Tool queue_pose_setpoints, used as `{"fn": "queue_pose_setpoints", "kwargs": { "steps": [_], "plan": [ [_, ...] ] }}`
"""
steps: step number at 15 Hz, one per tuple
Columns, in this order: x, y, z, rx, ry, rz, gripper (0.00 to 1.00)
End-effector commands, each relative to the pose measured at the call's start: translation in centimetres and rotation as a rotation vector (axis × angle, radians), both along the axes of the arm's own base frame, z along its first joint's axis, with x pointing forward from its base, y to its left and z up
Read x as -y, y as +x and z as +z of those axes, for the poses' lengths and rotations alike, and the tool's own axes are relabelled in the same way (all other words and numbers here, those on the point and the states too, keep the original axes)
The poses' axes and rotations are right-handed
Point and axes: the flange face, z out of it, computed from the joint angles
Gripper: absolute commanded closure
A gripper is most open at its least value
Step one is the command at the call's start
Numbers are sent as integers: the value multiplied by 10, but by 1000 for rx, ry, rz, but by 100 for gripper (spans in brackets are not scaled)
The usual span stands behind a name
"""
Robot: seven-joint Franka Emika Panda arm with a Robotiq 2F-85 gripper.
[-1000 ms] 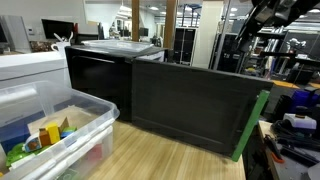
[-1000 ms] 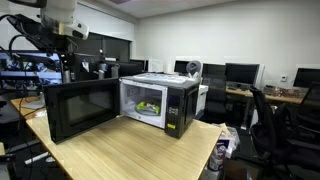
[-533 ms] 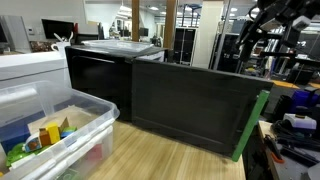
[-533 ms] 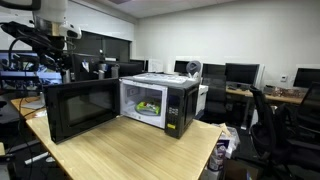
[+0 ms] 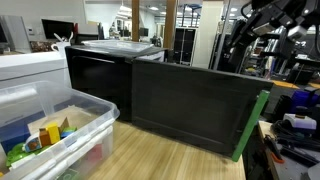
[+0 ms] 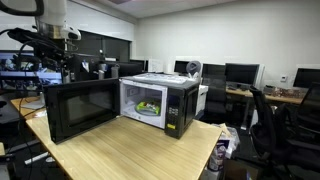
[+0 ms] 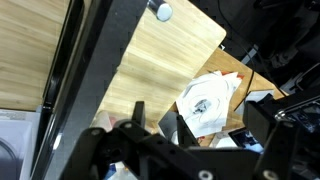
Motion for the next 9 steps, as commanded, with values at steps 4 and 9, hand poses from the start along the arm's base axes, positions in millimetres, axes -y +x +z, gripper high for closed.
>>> {"fn": "queue_pose_setpoints", "kwargs": {
  "steps": [4, 9],
  "plan": [
    [-4, 23, -37, 19, -95, 76, 0],
    [15, 37, -62, 17, -147, 97, 0]
  ]
}}
